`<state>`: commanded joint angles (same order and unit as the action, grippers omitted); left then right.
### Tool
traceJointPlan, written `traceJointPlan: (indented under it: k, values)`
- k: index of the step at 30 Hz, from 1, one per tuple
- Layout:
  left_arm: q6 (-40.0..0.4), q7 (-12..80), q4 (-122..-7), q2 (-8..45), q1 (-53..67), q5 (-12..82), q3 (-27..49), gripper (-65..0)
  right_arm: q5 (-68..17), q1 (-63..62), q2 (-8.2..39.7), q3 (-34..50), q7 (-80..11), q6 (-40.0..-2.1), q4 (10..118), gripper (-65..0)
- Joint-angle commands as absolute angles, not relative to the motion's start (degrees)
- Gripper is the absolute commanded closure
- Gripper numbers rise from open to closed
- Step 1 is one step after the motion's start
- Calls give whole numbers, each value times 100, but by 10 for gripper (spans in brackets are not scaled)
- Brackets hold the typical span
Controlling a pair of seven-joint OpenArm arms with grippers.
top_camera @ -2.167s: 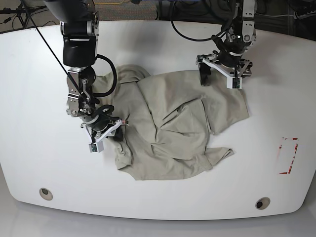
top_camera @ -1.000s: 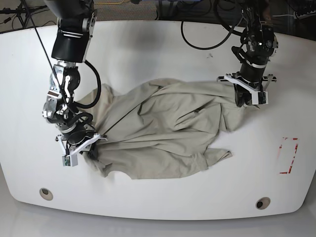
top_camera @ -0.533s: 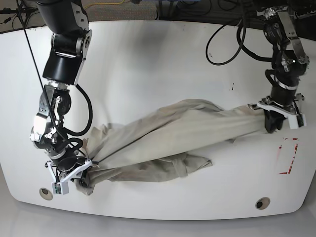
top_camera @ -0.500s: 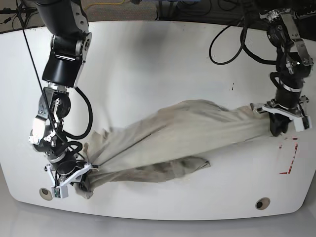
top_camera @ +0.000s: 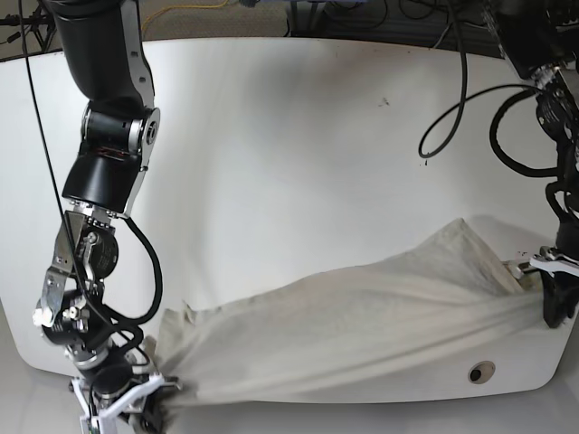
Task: Fold the T-shirt properly
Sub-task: 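Lift the T-shirt with both grippers and stretch it between them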
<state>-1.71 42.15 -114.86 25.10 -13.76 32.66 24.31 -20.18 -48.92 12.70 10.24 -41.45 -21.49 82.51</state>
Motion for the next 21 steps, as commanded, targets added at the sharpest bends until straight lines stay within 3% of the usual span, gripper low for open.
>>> traceJointPlan:
  k: [8, 14, 21]
  values:
    - [-171, 4356, -11468, 3046, -2571, 3266, 2396, 0, -2018, -6035, 1262, 778, -4365, -2149, 7978, -13]
    - [-171, 4840, -11451, 3099, -3618, 3266, 2325, 0, -2009, -6703, 1270, 549, -4374, -2149, 7890, -13]
    - [-171, 4892, -11451, 3073, -3714, 3266, 2114, 0, -2009, -6580, 1376, 549, -4444, -2149, 7890, -13]
